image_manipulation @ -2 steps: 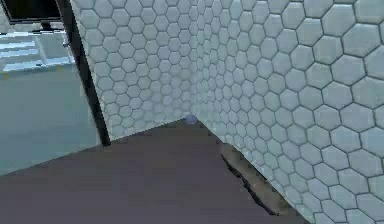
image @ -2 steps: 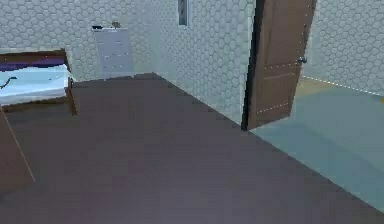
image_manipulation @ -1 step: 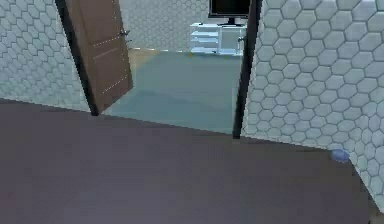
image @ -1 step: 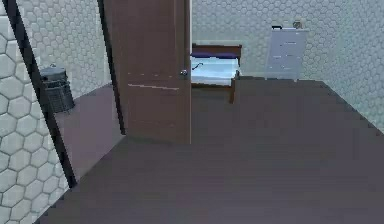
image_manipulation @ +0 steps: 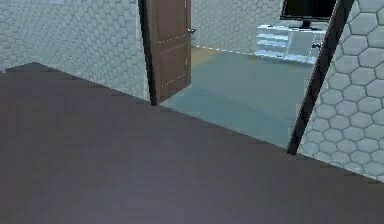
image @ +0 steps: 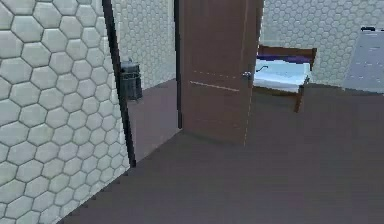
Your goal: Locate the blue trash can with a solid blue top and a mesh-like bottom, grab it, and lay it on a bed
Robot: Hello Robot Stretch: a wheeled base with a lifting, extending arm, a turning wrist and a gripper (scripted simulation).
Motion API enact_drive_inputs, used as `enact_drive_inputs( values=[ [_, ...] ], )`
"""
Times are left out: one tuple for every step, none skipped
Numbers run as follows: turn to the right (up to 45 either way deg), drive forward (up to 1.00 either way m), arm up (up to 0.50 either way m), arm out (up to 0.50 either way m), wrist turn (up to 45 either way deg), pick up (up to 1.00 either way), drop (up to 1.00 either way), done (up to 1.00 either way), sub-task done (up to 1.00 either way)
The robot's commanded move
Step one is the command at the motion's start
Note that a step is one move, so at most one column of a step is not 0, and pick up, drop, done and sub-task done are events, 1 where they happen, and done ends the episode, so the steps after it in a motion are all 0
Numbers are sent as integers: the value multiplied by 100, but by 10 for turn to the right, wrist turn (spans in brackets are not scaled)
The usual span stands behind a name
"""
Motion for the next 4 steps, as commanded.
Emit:
enact_drive_inputs(
  values=[
    [-30,0,0,0,0,0,0,0,0],
    [0,100,0,0,0,0,0,0,0],
    [0,60,0,0,0,0,0,0,0],
    [-240,0,0,0,0,0,0,0,0]
  ],
)
